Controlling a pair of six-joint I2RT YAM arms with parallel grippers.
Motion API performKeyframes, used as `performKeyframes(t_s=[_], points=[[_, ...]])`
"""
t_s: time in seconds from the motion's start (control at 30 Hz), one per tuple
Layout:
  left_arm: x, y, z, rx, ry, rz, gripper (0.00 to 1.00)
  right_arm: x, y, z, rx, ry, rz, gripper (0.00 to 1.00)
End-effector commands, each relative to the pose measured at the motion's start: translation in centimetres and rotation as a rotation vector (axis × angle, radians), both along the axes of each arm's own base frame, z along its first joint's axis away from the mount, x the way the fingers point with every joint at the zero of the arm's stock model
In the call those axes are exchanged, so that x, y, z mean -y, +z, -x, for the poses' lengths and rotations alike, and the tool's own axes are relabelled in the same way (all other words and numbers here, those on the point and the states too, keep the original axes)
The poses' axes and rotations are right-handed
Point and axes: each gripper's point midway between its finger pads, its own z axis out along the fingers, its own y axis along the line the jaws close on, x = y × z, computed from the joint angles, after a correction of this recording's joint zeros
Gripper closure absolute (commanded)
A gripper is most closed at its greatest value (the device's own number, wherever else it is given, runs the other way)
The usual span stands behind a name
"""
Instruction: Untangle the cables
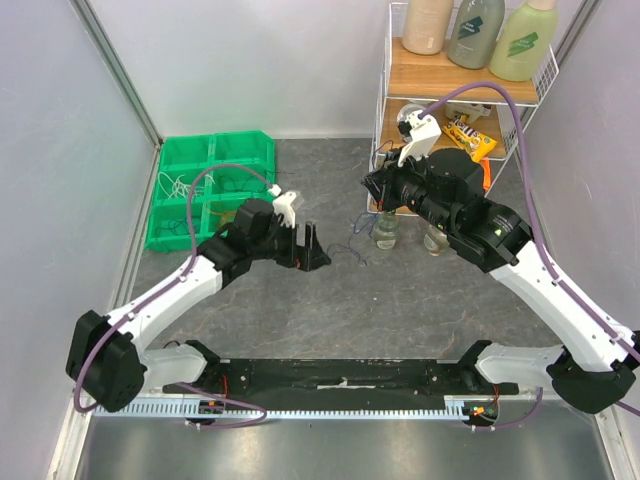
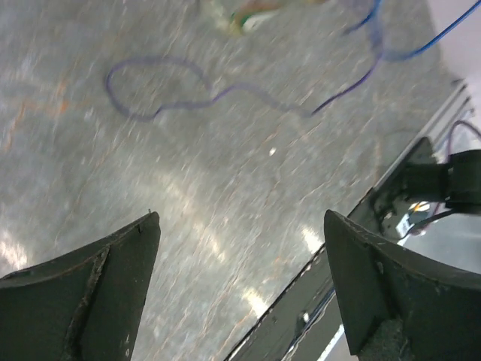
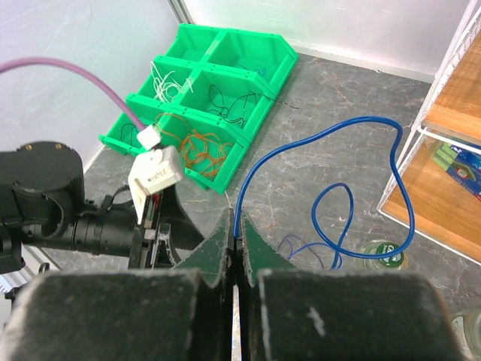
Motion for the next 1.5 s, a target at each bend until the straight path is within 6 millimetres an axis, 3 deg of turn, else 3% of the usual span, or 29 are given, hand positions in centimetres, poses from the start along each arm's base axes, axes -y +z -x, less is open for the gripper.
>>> performKeyframes(t_s=[0.0, 0.13, 0.23, 0.33, 0.43, 0.53, 0.6, 0.63, 0.77, 0.9, 1.03, 1.2, 1.27, 1.37, 1.43, 1.47], points=[[3.6, 4.3, -2.4, 0.084, -0.082, 0.123, 0.05, -0.1, 2.4, 0.2, 0.039, 0.013, -0.042, 1.0], [6.3, 5.6, -4.4, 0.107, -0.124, 0.203, 0.04, -0.1, 2.6, 0.4, 0.034, 0.018, -0.059, 1.0], [8.3, 6.1, -4.4, 0.106, -0.184, 0.232, 0.04, -0.3, 2.7, 0.5, 0.029, 0.024, -0.071, 1.0], [9.6, 6.0, -5.1, 0.123, -0.196, 0.227, 0.12, -0.2, 2.6, 0.6, 0.018, 0.017, -0.084, 1.0], [10.1, 5.0, -7.3, 0.103, -0.132, 0.184, 0.3, -0.2, 2.7, 0.7, 0.018, 0.02, -0.093, 1.0], [9.0, 2.4, -8.9, 0.037, -0.024, 0.063, 0.73, -0.1, 3.1, 0.9, 0.024, 0.021, -0.101, 1.0], [7.2, 0.3, -8.8, 0.005, 0.04, -0.023, 0.94, 0.3, 3.6, 1.0, 0.037, 0.009, -0.102, 1.0], [6.1, -1.0, -8.3, -0.01, 0.057, -0.061, 0.98, 0.7, 3.9, 0.9, 0.045, -0.006, -0.102, 1.0], [2.2, -5.0, -5.3, -0.075, 0.099, -0.163, 0.98, 2.1, 5.6, 0.9, 0.091, -0.057, -0.109, 1.0], [-0.8, -7.4, -1.8, -0.144, 0.131, -0.212, 0.98, 3.9, 7.2, 0.8, 0.125, -0.134, -0.121, 1.0], [-2.6, -7.4, 0.0, -0.155, 0.132, -0.252, 0.98, 4.3, 7.2, 0.8, 0.131, -0.151, -0.11, 1.0], [-4.3, -6.1, 1.1, -0.11, 0.124, -0.296, 0.95, 3.6, 5.3, 0.5, 0.093, -0.132, -0.088, 1.0], [-4.3, -6.0, 0.9, -0.098, 0.111, -0.3, 0.69, 3.4, 4.9, 0.4, 0.084, -0.13, -0.083, 1.0], [-3.4, -6.3, -0.1, -0.114, 0.094, -0.313, 0.39, 3.3, 4.5, 0.3, 0.077, -0.13, -0.074, 1.0], [-2.6, -7.2, -1.3, -0.144, 0.095, -0.338, 0.3, 3.2, 4.3, 0.3, 0.074, -0.123, -0.07, 1.0], [-2.2, -7.4, -1.8, -0.151, 0.095, -0.344, 0.16, 3.2, 4.2, 0.3, 0.071, -0.124, -0.07, 1.0]])
